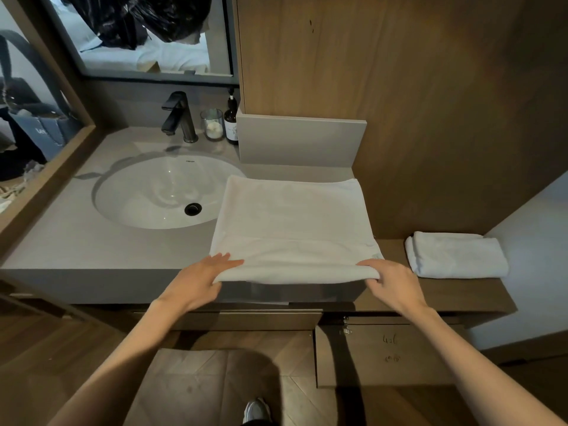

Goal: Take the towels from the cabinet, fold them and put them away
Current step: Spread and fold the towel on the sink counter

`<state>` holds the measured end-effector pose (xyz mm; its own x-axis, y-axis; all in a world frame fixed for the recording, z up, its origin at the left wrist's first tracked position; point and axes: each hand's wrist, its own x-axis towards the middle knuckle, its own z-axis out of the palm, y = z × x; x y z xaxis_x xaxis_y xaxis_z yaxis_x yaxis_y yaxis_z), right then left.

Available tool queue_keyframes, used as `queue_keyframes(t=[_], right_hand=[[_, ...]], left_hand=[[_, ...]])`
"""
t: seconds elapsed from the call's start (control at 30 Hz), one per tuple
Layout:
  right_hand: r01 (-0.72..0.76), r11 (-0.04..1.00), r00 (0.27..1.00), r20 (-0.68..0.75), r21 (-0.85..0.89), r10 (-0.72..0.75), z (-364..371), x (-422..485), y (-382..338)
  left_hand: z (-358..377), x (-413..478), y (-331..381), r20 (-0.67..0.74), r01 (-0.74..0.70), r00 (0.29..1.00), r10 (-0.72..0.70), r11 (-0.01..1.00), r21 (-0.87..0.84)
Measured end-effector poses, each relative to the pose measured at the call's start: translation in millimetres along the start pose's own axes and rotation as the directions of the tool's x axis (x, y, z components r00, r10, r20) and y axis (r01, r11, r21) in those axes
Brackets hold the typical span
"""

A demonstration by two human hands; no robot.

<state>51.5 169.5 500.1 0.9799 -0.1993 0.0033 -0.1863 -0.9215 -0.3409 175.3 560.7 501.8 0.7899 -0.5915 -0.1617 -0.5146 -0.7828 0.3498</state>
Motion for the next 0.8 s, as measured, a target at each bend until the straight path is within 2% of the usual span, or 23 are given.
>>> queue_keyframes(t=[0.07,0.17,0.23,0.3,0.37,0.4,0.5,0.67,0.8], right_hand=[[-0.101,0.976,0.992,-0.058,0.194,0.114,-5.1,-4.4,0.9],[-0.18,0.859,0.95,-0.142,0.479,0.279,-12.9,-10.2,-0.9],[-0.214,0.781,0.923,-0.139,0.587,0.358,-15.6,-9.7,-4.5],[-0.244,0.695,0.891,-0.126,0.676,0.436,-17.6,-5.2,-8.6],[-0.247,0.617,0.86,-0.125,0.747,0.495,-18.5,1.6,-13.3],[-0.24,0.591,0.846,-0.132,0.77,0.516,-19.1,5.7,-16.7],[-0.23,0.593,0.821,-0.174,0.772,0.545,-19.8,19.6,-23.6],[-0.248,0.631,0.82,-0.187,0.735,0.54,-14.5,48.8,-24.3],[-0.291,0.691,0.824,-0.194,0.662,0.533,-9.9,69.8,-22.5]], left_hand=[[-8.8,-7.0,2.8,-0.068,0.054,0.996,-0.066,0.984,-0.167],[-15.0,-13.2,4.6,-0.241,0.096,0.948,-0.207,0.909,-0.405],[-18.0,-11.9,9.0,-0.295,0.123,0.887,-0.355,0.798,-0.59],[-21.1,-5.3,14.5,-0.259,0.101,0.843,-0.471,0.612,-0.784],[-24.3,3.4,16.4,-0.214,0.07,0.824,-0.524,0.47,-0.88],[-26.7,8.4,16.1,-0.209,0.071,0.818,-0.536,0.455,-0.888],[-31.0,26.6,12.1,-0.257,0.062,0.798,-0.546,0.498,-0.865],[-40.9,64.3,9.9,-0.381,0.047,0.777,-0.5,0.65,-0.758],[-39.0,96.3,-0.8,-0.354,0.125,0.812,-0.464,0.73,-0.672]])
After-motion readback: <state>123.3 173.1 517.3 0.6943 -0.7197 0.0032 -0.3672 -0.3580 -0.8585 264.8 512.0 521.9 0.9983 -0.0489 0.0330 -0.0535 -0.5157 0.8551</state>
